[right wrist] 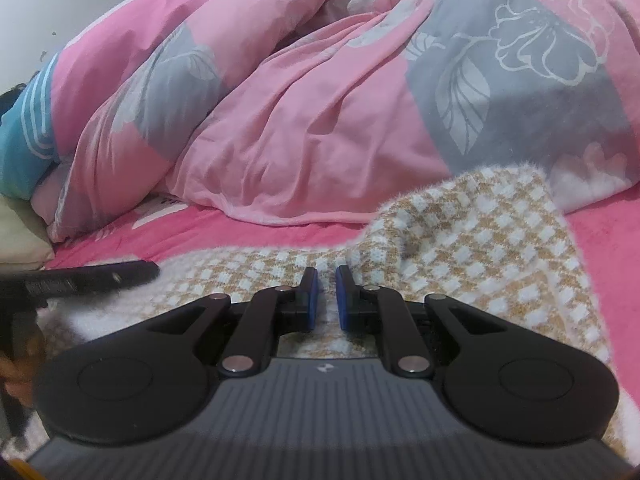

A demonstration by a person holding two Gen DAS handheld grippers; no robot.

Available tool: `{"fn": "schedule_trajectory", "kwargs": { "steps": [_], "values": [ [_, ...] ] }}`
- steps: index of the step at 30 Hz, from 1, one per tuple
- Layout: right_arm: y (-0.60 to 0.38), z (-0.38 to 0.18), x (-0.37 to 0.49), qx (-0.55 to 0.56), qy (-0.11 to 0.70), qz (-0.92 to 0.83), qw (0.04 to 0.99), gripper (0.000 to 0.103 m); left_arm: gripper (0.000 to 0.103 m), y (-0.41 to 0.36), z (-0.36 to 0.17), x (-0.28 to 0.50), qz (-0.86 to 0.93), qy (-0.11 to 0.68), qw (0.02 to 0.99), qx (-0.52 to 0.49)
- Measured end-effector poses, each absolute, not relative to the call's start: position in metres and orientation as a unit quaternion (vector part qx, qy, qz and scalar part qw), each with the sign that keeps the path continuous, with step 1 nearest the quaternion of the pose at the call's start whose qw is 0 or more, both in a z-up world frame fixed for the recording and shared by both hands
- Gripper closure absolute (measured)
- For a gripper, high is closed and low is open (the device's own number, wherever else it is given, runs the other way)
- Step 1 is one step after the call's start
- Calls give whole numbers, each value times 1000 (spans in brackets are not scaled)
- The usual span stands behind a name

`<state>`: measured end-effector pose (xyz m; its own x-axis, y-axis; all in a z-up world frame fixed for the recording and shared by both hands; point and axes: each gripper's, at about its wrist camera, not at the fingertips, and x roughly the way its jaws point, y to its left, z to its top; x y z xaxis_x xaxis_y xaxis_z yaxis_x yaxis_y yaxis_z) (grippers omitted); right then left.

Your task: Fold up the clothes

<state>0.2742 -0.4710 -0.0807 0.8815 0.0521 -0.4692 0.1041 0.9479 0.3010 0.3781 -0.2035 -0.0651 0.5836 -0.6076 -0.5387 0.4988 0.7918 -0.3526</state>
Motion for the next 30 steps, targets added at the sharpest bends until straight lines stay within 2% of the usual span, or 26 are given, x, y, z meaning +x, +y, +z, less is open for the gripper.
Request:
{"fn": "schedule_trajectory", "kwargs": {
  "steps": [5, 11, 16, 17, 19, 20, 22, 25, 28, 30],
  "values": [
    [-470, -77, 276, 163, 248, -15, 955, 95, 92, -205, -64, 378, -306, 331, 889, -77],
    [-478, -41, 286, 186, 246, -26, 951, 93, 92, -200, -69, 377, -306, 329, 889, -90],
    [-478, -66, 295, 178, 274, -37, 944, 94, 91, -206, -63, 372, -301, 321, 895, -66],
    [-477, -68, 296, 177, 281, -39, 942, 94, 88, -208, -56, 368, -300, 316, 899, -50],
    [-474, -53, 291, 174, 297, -40, 938, 94, 53, -212, -38, 351, -302, 278, 912, -11],
    [-469, -44, 285, 169, 292, -33, 941, 90, 48, -214, -31, 339, -315, 251, 915, 8],
    [-459, -27, 273, 158, 283, -17, 946, 90, 47, -222, -23, 318, -354, 222, 907, 59],
    [-435, -25, 263, 131, 285, 27, 949, 87, 46, -245, -43, 307, -363, 254, 882, 163],
    [-417, -62, 271, 91, 326, 23, 941, 84, 45, -243, -46, 306, -355, 262, 882, 165],
    [-423, -54, 266, 128, 327, 13, 936, 84, 47, -240, -46, 304, -351, 264, 883, 167]
  ]
}}
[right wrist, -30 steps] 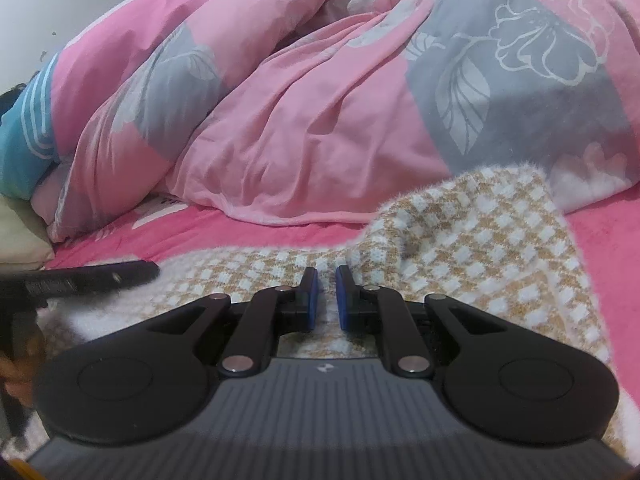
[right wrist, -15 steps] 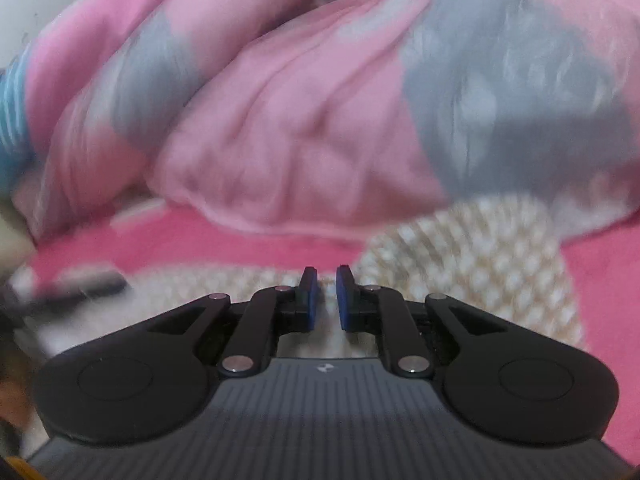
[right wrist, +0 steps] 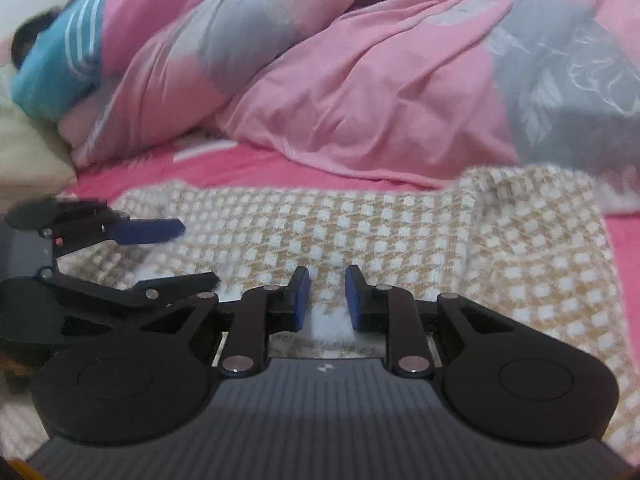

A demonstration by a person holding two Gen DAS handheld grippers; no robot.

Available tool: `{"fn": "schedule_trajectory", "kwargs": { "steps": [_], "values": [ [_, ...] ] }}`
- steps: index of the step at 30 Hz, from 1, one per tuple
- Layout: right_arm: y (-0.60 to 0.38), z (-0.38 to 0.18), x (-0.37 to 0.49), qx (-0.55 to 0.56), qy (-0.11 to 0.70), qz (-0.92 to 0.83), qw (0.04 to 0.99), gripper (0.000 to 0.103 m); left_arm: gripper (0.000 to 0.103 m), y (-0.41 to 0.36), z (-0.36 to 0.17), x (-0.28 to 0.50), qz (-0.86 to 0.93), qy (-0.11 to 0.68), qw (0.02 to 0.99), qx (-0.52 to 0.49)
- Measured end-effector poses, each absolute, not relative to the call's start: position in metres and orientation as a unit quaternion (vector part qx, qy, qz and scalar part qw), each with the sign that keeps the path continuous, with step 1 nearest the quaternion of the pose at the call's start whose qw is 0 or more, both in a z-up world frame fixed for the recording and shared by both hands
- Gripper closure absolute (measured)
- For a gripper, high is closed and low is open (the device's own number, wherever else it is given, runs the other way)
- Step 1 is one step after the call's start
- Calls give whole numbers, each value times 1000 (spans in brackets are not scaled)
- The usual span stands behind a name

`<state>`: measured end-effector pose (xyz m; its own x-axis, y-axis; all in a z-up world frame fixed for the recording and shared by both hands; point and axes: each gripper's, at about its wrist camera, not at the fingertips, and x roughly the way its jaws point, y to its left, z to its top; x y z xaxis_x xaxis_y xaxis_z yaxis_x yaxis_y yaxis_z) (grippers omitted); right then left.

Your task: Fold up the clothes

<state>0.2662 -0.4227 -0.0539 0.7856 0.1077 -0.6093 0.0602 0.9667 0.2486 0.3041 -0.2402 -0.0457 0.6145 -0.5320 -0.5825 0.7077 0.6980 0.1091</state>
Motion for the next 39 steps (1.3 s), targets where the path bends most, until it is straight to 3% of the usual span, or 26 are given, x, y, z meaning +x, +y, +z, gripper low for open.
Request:
{"fn": "schedule_trajectory", "kwargs": {
  "steps": [3, 7, 10, 12, 18, 25, 27, 31, 36, 39],
  "values": [
    [-423, -34, 246, 144, 309, 11, 940, 82, 46, -231, -37, 286, -361, 225, 886, 184],
    [-420, -52, 244, 129, 330, -11, 935, 78, 42, -242, -55, 294, -327, 285, 879, 199],
    [-424, -56, 237, 164, 329, -12, 930, 78, 45, -230, -30, 286, -316, 303, 886, 150],
    [-425, -38, 222, 196, 329, -17, 924, 76, 41, -215, -11, 266, -325, 276, 891, 153],
    [-411, 7, 128, 199, 280, 11, 939, 69, 33, -172, 28, 189, -325, 258, 897, 153],
    [-391, 31, 34, 222, 264, 29, 938, 69, 33, -134, 32, 109, -324, 296, 893, 96],
    [-381, 38, 6, 220, 255, 36, 941, 61, 32, -126, 31, 87, -327, 301, 891, 86],
    [-356, 40, -45, 206, 251, 42, 945, 49, 17, -114, 24, 44, -335, 310, 887, 73],
    [-318, 18, -88, 158, 273, 8, 949, 26, 14, -110, -2, 3, -326, 329, 883, 79],
    [-304, -5, -101, 154, 291, -19, 944, 21, 11, -110, -22, -8, -302, 346, 884, 84]
  ]
}}
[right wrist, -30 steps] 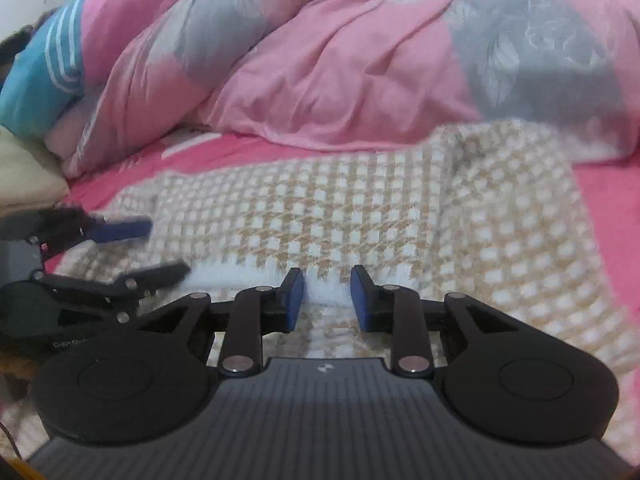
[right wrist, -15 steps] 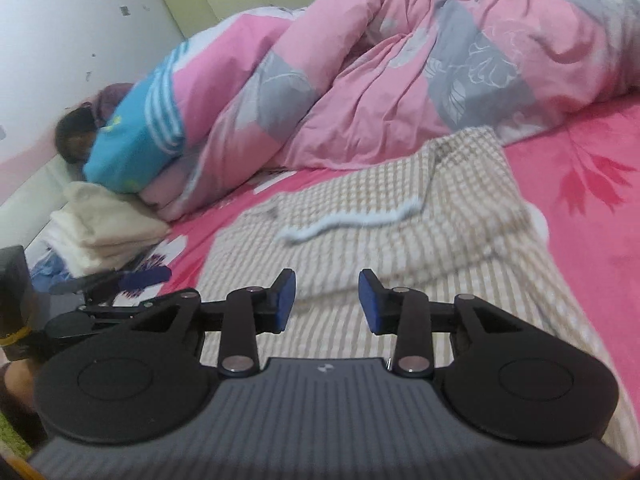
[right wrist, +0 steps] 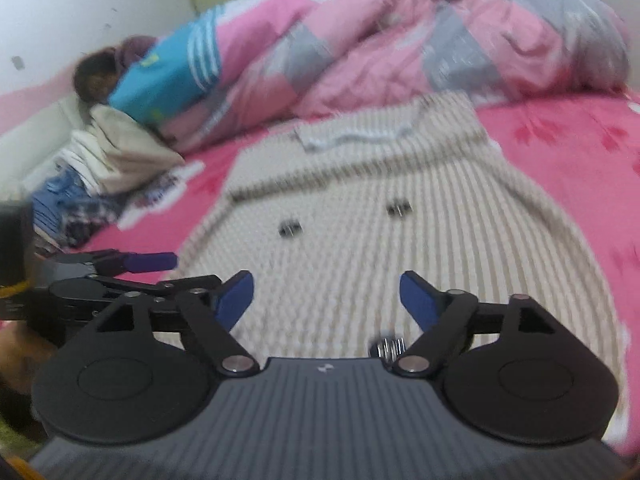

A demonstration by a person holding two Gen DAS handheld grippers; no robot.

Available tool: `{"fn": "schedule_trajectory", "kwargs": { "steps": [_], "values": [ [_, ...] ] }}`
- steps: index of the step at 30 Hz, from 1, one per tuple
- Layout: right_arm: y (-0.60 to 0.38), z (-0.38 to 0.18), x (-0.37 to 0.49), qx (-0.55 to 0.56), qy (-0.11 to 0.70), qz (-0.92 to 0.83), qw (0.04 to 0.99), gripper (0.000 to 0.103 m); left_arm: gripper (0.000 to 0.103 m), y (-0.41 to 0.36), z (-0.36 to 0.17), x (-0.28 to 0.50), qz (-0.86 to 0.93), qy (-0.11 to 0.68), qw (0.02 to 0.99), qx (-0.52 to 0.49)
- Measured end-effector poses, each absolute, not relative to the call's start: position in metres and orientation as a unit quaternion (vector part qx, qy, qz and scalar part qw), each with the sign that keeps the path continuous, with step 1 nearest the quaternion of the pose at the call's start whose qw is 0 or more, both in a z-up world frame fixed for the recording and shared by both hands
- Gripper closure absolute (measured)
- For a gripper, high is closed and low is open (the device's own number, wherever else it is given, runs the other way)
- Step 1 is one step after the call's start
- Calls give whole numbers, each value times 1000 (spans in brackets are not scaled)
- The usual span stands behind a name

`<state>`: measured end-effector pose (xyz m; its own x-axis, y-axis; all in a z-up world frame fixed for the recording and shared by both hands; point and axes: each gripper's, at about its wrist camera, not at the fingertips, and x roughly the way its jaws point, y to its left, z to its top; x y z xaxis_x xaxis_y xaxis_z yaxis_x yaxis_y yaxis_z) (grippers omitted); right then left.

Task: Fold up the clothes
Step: 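Withdraw both open grippers above the flattened coat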

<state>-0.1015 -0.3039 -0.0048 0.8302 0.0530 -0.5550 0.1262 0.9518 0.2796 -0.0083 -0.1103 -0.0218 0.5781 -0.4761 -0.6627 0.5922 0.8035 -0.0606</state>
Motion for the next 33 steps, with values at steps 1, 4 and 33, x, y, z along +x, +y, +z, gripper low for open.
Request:
{"fn": "schedule_trajectory", "kwargs": {
  "steps": [1, 4, 33],
  "values": [
    [-299, -13, -103, 145, 299, -36, 942, 20, 11, -111, -28, -10, -296, 354, 884, 83],
    [-285, -33, -102, 103, 323, -75, 938, 15, 5, -114, -46, -12, -286, 373, 879, 86],
    [-276, -67, -101, 126, 330, -116, 929, 1, 0, -115, -55, -20, -286, 357, 885, 84]
  ]
}}
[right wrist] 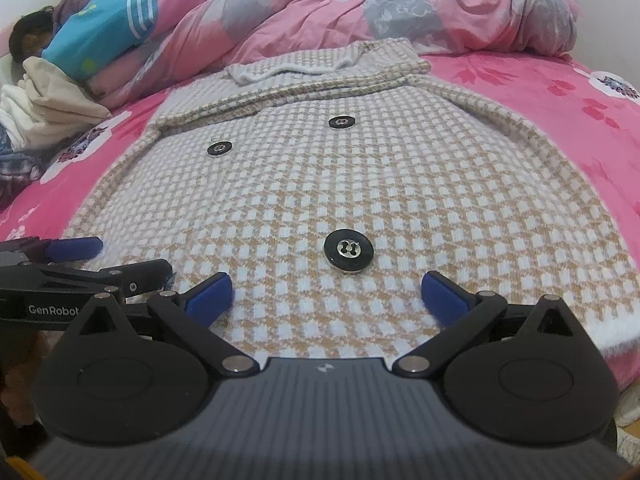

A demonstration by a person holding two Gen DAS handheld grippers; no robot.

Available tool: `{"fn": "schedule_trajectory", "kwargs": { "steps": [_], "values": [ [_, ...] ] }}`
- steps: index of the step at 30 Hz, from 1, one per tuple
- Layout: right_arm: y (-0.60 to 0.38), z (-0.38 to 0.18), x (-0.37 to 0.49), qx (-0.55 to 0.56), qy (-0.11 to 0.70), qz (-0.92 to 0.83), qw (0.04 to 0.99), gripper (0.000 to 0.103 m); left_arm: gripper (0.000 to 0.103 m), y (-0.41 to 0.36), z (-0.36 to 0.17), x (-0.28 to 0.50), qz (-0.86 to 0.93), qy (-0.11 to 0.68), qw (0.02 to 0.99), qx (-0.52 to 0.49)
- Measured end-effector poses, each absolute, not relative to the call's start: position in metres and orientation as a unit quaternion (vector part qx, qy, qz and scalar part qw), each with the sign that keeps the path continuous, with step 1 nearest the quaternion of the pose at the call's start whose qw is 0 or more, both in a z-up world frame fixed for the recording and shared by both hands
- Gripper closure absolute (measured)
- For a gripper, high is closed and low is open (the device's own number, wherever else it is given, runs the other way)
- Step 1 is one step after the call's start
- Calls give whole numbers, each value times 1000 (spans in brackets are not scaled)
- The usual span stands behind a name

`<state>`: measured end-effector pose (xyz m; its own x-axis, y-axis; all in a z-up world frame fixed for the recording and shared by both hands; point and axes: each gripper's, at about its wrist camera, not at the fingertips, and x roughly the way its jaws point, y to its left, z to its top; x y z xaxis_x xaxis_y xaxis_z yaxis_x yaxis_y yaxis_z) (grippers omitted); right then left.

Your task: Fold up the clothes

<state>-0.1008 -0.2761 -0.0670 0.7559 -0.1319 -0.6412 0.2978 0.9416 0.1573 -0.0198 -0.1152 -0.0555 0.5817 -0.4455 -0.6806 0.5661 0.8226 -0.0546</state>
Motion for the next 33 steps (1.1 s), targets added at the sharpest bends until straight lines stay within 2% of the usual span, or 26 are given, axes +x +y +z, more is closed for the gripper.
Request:
{"fn": "schedule_trajectory", "kwargs": {
  "steps": [33],
  "values": [
    [-274, -66, -102, 125, 335, -119, 926, 1, 0, -114, -42, -24, -279, 358, 887, 81]
  ]
}}
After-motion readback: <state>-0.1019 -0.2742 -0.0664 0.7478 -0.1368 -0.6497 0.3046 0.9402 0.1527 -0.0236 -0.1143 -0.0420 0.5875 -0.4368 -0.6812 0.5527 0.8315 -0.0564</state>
